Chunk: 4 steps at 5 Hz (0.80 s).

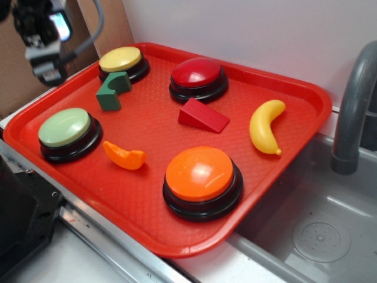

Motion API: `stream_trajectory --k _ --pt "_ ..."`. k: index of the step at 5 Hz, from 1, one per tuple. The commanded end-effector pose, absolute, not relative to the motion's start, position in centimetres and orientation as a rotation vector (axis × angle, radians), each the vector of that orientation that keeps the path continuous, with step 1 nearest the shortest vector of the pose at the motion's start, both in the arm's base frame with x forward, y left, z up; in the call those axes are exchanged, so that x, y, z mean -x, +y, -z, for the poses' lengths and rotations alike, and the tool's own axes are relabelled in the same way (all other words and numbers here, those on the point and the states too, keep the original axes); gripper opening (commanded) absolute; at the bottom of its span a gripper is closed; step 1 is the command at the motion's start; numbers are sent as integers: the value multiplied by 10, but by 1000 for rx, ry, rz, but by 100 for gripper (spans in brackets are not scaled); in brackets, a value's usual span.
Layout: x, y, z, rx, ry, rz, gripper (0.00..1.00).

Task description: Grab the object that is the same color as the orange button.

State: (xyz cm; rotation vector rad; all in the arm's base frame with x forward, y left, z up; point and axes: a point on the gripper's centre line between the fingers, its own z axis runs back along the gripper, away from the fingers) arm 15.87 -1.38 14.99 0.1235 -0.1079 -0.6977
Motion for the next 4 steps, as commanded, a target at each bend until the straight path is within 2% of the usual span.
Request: stream_trajectory --k 1,3,4 --pt "-175 -28 -110 -119 -126 990 100" --pt "-185 -50 -70 -75 -111 1120 100" --pt "-182 -60 -44 -72 -56 1221 100"
